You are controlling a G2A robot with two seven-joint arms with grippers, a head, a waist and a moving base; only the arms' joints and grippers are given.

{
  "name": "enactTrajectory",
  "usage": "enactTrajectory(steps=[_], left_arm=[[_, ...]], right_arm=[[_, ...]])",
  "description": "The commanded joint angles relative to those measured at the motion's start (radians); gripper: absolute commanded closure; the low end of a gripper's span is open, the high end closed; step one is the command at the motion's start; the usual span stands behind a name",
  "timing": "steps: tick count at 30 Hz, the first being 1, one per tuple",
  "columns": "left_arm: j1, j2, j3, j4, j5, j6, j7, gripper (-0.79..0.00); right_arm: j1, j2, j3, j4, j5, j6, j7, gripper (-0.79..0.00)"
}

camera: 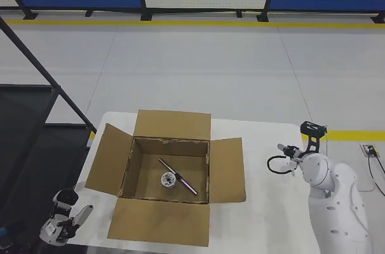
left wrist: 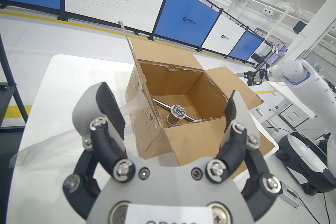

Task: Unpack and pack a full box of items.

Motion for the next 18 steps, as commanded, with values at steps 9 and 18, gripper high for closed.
enactTrajectory(steps=[9, 18], left_arm=[[0.0, 0.0, 0.0, 0.0, 0.0, 0.0, 0.0, -0.785], [0.0, 0.0, 0.0, 0.0, 0.0, 0.0, 0.0, -0.785]], right_arm=[[-0.036, 0.013, 0.028, 0.06, 0.067, -0.071, -0.038, -0.696], [-0.043, 0.019, 0.012, 0.101, 0.055, -0.057, -0.115, -0.197]])
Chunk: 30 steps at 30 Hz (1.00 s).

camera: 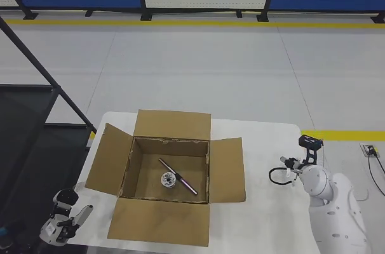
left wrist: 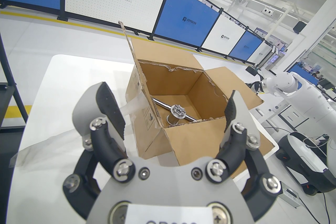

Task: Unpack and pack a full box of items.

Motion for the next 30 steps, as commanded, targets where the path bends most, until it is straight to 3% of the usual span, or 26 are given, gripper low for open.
enactTrajectory(steps=[1, 2, 4, 8, 13, 19, 23, 30], left_arm=[[0.0, 0.0, 0.0, 0.0, 0.0, 0.0, 0.0, -0.785], [0.0, 0.0, 0.0, 0.0, 0.0, 0.0, 0.0, -0.785], [0.0, 0.0, 0.0, 0.0, 0.0, 0.0, 0.0, -0.785], [0.0, 0.0, 0.0, 0.0, 0.0, 0.0, 0.0, -0.785], [0.0, 0.0, 0.0, 0.0, 0.0, 0.0, 0.0, -0.785], [0.0, 0.0, 0.0, 0.0, 0.0, 0.0, 0.0, -0.785], [0.0, 0.0, 0.0, 0.0, 0.0, 0.0, 0.0, -0.785], [0.0, 0.0, 0.0, 0.0, 0.0, 0.0, 0.0, -0.785]], right_arm=[[0.004, 0.002, 0.001, 0.003, 0.003, 0.0, -0.013, -0.145], [0.003, 0.003, 0.003, -0.001, 0.008, -0.002, -0.02, -0.049], [-0.005, 0.004, 0.003, -0.027, 0.025, -0.012, -0.033, 0.0], [-0.045, 0.005, 0.0, -0.163, 0.06, -0.026, -0.053, 0.0], [-0.133, -0.002, -0.06, -0.474, 0.124, -0.036, -0.072, 0.0], [-0.185, -0.011, -0.247, -0.726, 0.116, -0.08, -0.094, 0.0], [-0.123, -0.018, -0.41, -0.695, 0.131, -0.168, -0.009, 0.0], [0.07, -0.06, -0.704, -0.418, 0.127, -0.175, 0.079, 0.0]])
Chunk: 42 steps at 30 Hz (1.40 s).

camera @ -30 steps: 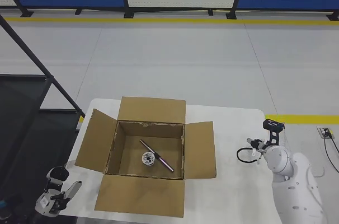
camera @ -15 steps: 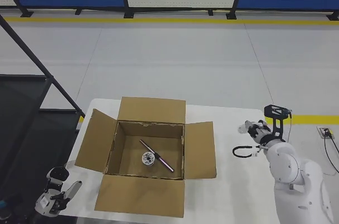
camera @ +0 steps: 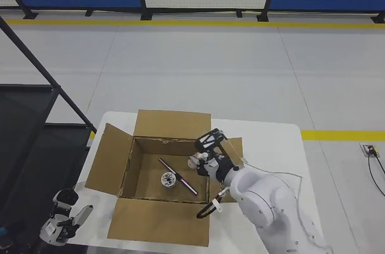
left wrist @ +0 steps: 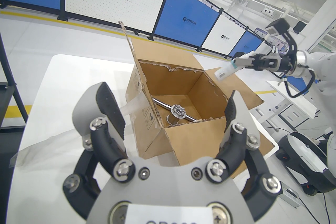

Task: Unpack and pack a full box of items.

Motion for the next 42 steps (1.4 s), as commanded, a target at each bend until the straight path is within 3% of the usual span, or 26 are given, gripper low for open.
enactTrajectory(steps=[1, 9, 18, 23, 26, 35, 42], left_arm=[[0.0, 0.0, 0.0, 0.0, 0.0, 0.0, 0.0, -0.785], [0.0, 0.0, 0.0, 0.0, 0.0, 0.0, 0.0, -0.785], [0.0, 0.0, 0.0, 0.0, 0.0, 0.0, 0.0, -0.785], [0.0, 0.0, 0.0, 0.0, 0.0, 0.0, 0.0, -0.785], [0.0, 0.0, 0.0, 0.0, 0.0, 0.0, 0.0, -0.785], [0.0, 0.0, 0.0, 0.0, 0.0, 0.0, 0.0, -0.785], [-0.016, 0.0, -0.003, 0.006, -0.025, 0.062, -0.011, -0.785]], right_arm=[[0.051, -0.015, -0.083, 0.099, -0.027, 0.023, -0.001, 0.0], [0.204, -0.082, -0.241, 0.443, -0.039, 0.126, -0.117, 0.0], [0.295, -0.144, -0.317, 0.671, -0.051, 0.206, -0.199, 0.0], [0.321, -0.167, -0.325, 0.734, -0.037, 0.217, -0.209, -0.289], [0.325, -0.173, -0.321, 0.744, -0.04, 0.218, -0.208, -0.348], [0.309, -0.175, -0.28, 0.716, -0.046, 0.2, -0.186, -0.406], [0.22, -0.142, -0.172, 0.482, -0.043, 0.147, -0.144, -0.643]])
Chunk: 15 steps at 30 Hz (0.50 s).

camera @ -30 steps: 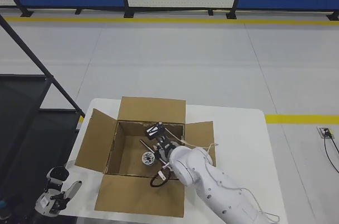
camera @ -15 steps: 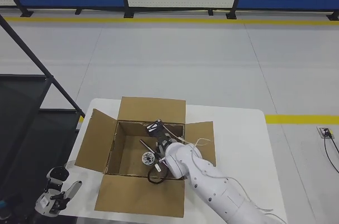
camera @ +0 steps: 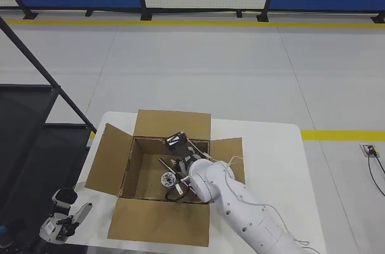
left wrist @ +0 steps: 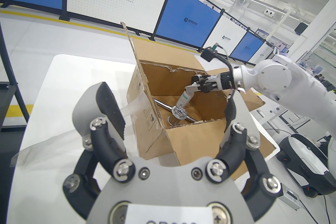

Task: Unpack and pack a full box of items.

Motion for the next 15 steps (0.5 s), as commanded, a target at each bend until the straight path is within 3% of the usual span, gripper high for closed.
enactTrajectory(steps=[1, 3, 4, 10, 15], left_arm=[[-0.009, 0.001, -0.005, 0.005, -0.02, 0.026, -0.008, -0.785], [-0.021, 0.002, -0.011, 0.009, -0.046, 0.049, -0.023, -0.785], [-0.028, 0.003, -0.012, 0.011, -0.066, 0.056, -0.035, -0.785], [-0.095, 0.018, -0.002, 0.034, -0.206, 0.08, -0.217, -0.785], [-0.153, 0.036, 0.021, 0.052, -0.338, 0.055, -0.402, -0.785]], right_arm=[[-0.043, 0.017, 0.051, -0.106, -0.002, -0.026, 0.026, -0.671], [-0.096, 0.034, 0.108, -0.219, 0.013, -0.06, 0.061, -0.776], [-0.124, 0.042, 0.139, -0.274, 0.022, -0.078, 0.08, -0.785], [-0.284, 0.083, 0.322, -0.552, 0.116, -0.175, 0.151, -0.785], [-0.367, 0.106, 0.495, -0.66, 0.254, -0.208, 0.197, -0.785]])
